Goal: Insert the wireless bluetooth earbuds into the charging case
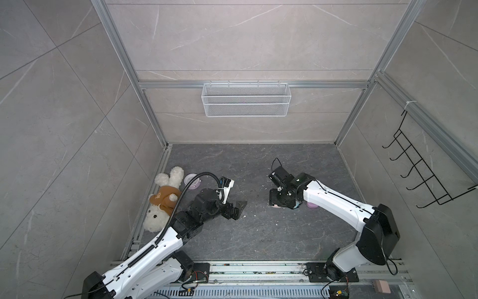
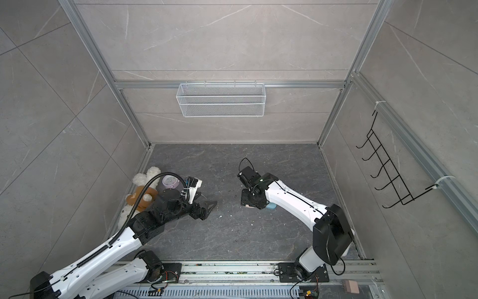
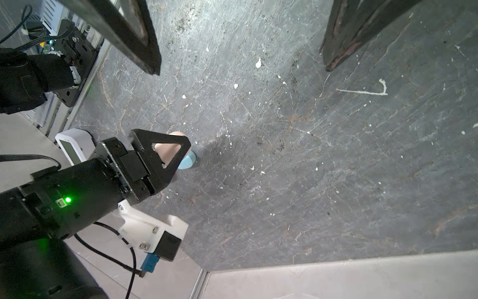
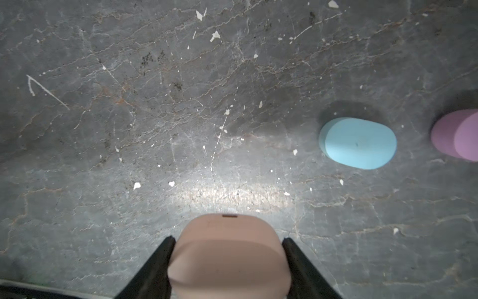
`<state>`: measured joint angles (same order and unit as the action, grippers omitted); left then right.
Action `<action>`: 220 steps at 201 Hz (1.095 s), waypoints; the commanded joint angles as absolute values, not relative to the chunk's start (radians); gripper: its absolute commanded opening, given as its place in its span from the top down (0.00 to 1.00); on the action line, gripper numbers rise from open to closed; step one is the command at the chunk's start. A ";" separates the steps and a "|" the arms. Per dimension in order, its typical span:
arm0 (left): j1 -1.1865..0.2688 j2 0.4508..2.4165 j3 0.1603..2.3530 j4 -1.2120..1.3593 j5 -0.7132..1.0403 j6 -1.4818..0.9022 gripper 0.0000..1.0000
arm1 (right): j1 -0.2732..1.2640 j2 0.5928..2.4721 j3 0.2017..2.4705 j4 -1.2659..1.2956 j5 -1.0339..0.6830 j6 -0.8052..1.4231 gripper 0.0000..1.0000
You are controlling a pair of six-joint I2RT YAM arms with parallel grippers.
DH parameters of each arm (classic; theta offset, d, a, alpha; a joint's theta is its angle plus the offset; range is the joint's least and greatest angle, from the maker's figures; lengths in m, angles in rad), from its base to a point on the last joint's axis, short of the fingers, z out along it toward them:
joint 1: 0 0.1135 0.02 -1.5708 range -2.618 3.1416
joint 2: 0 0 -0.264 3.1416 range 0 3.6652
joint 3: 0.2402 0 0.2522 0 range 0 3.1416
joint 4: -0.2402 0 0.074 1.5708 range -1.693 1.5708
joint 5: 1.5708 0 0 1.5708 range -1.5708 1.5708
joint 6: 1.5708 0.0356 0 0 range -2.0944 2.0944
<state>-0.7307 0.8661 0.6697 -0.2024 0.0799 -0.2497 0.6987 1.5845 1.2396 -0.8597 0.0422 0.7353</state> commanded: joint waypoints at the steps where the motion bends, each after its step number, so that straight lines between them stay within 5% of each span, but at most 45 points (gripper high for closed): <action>1: -0.732 0.872 0.669 -0.170 0.094 -0.286 0.00 | 0.694 1.641 1.208 -0.752 0.075 0.711 0.45; 134: -0.732 0.902 0.681 -0.161 0.134 -0.279 0.00 | 0.685 1.786 1.105 -0.633 0.082 0.697 0.43; 220: -0.731 0.884 0.695 -0.185 0.074 -0.267 0.00 | 0.683 1.760 1.120 -0.684 0.071 0.691 0.22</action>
<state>-0.7307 0.9039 0.6605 -0.1951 0.1093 -0.2539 0.6857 1.7786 1.1065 -0.6388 0.0643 0.7033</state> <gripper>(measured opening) 0.998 0.760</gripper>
